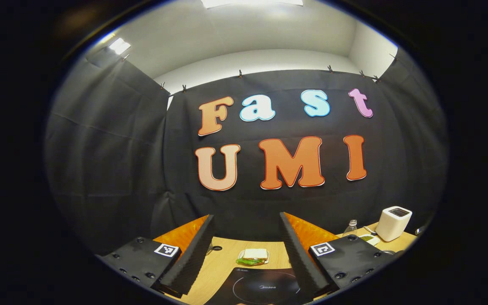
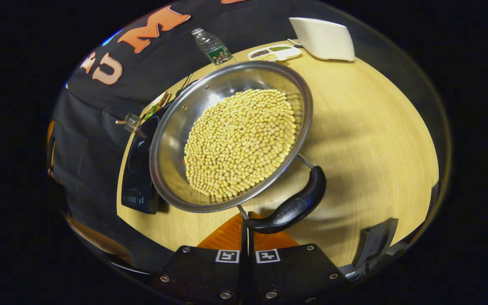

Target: First push the handle of the pot to place it horizontally, then grasp the pot with both hands and set it on the induction cooktop.

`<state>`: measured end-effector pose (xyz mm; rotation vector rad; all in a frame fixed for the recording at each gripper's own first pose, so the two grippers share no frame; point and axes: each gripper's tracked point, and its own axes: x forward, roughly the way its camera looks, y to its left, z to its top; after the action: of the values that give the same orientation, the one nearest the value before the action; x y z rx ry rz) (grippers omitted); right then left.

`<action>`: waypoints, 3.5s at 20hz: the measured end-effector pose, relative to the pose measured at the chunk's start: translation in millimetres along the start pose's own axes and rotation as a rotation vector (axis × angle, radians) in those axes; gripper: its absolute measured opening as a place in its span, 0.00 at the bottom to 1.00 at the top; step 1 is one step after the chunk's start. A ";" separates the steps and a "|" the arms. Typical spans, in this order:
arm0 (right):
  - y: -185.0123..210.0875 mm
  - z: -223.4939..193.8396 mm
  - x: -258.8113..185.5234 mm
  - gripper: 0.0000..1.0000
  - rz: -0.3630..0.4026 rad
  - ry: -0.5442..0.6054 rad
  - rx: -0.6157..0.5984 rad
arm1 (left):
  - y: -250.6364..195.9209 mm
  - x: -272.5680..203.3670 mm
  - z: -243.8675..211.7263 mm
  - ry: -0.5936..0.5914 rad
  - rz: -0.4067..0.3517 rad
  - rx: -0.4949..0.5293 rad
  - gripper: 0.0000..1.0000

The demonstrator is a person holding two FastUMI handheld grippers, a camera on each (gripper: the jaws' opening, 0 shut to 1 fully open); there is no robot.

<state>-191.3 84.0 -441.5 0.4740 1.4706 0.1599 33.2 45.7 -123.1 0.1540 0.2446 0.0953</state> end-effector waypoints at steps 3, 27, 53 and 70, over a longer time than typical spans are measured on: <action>-9.4 19.6 -6.4 0.00 -0.036 -0.045 -0.005 | -2.8 -0.5 -3.9 0.015 -0.012 -0.005 0.98; -87.8 136.6 0.7 0.00 -0.315 -0.156 0.006 | 4.9 13.3 -8.8 0.018 -0.052 -0.067 0.96; -61.3 215.3 -38.5 0.47 -0.229 -0.355 -0.127 | -129.2 13.4 -132.3 0.398 -0.378 -0.125 0.98; -76.7 217.3 -8.1 0.76 -0.348 -0.316 -0.246 | -258.1 13.8 -313.6 0.921 -0.506 -0.075 0.93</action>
<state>6.3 -33.5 -458.7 0.0353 1.1817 -0.0123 -11.9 -162.7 -469.0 -0.0409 1.1874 -0.3408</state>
